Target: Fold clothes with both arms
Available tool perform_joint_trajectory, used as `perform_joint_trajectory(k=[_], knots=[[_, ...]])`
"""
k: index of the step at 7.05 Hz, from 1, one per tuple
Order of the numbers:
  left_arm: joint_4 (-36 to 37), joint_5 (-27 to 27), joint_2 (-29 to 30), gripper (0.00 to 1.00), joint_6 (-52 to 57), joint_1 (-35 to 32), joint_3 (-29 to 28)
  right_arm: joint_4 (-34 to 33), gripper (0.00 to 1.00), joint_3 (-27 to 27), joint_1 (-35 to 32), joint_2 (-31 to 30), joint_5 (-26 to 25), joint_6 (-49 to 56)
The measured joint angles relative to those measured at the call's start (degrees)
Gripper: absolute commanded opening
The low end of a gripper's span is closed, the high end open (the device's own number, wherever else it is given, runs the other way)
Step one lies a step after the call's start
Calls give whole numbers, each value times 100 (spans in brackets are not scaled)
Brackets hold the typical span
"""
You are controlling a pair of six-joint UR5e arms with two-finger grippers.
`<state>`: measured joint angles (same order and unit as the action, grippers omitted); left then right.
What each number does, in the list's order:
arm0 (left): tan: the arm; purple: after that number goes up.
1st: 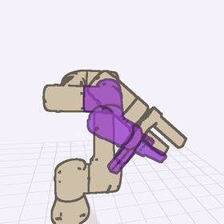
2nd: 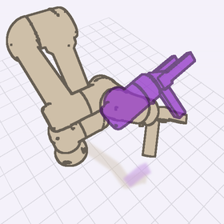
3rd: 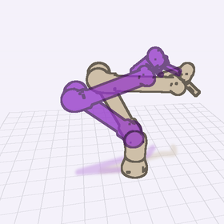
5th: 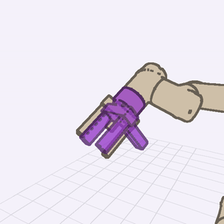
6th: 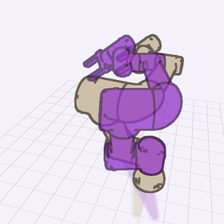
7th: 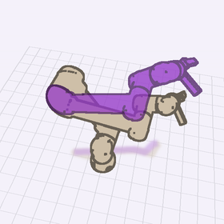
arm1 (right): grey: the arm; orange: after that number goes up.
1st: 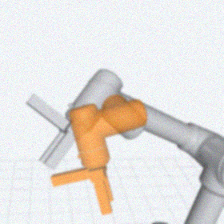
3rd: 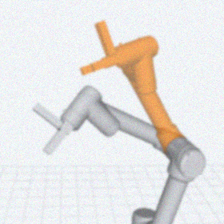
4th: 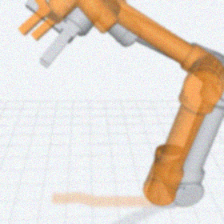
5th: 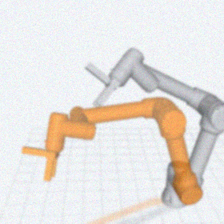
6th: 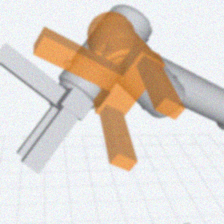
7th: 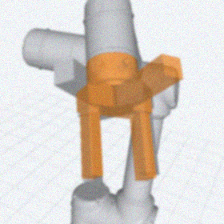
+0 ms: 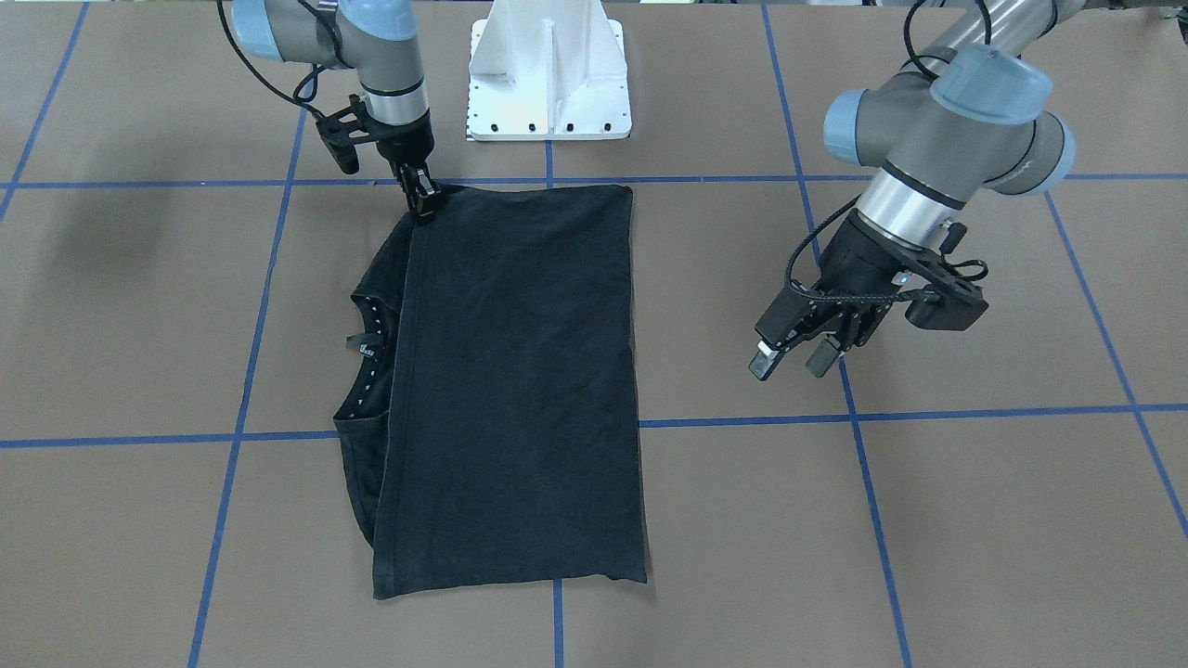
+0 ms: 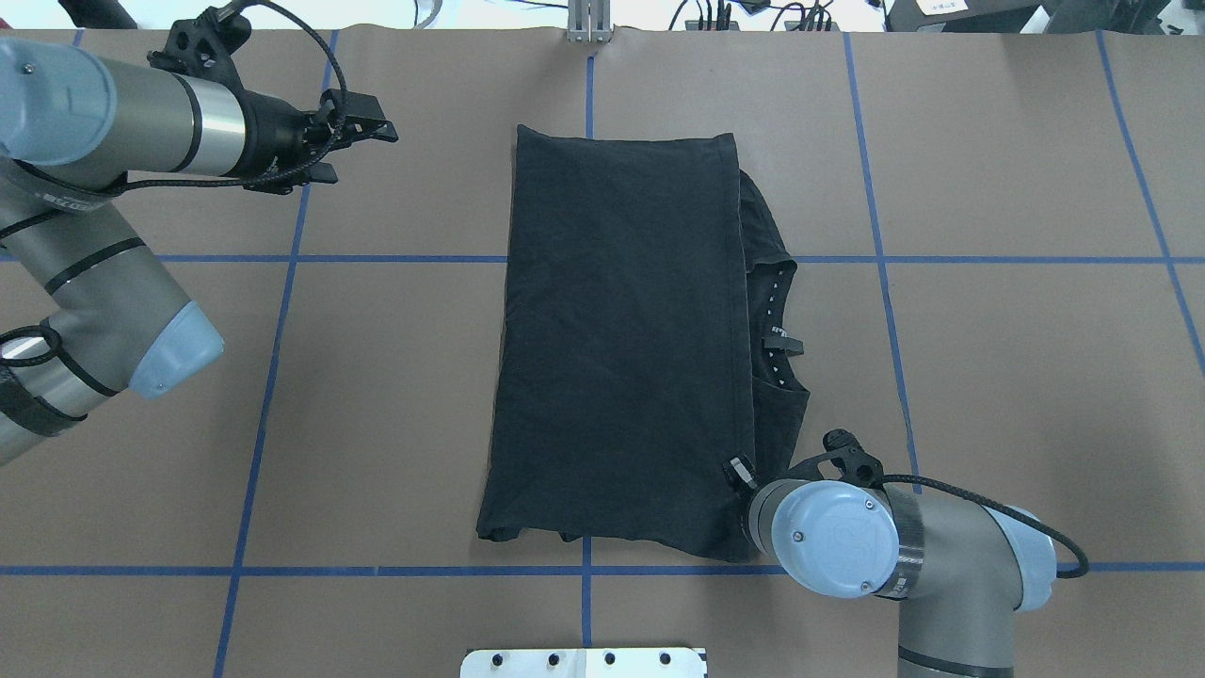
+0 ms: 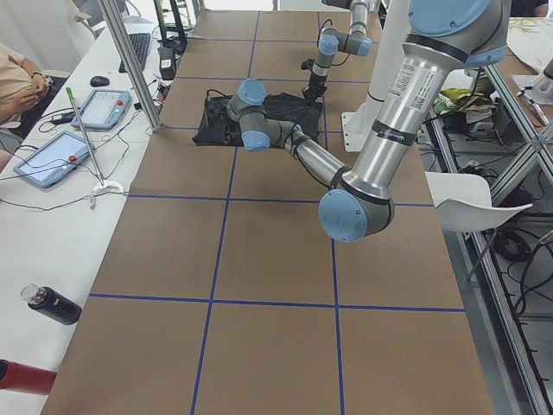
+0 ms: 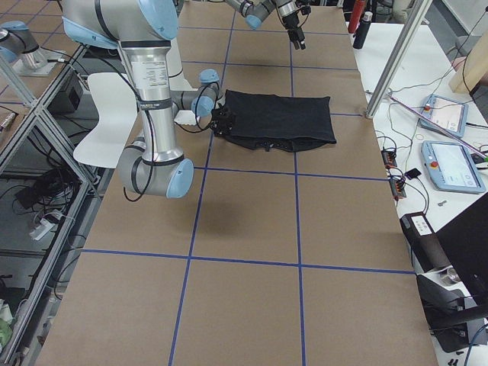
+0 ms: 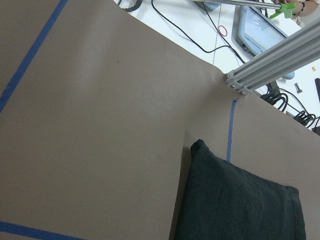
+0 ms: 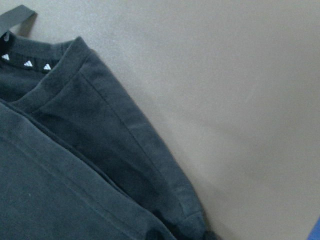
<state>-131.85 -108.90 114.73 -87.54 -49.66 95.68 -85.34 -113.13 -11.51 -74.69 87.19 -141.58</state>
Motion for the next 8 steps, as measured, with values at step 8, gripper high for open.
perform_joint_trajectory(k=[8], knots=[[-30,32,-121,99,-714,144,317,-53,0,-548,-49,-302,56,33]])
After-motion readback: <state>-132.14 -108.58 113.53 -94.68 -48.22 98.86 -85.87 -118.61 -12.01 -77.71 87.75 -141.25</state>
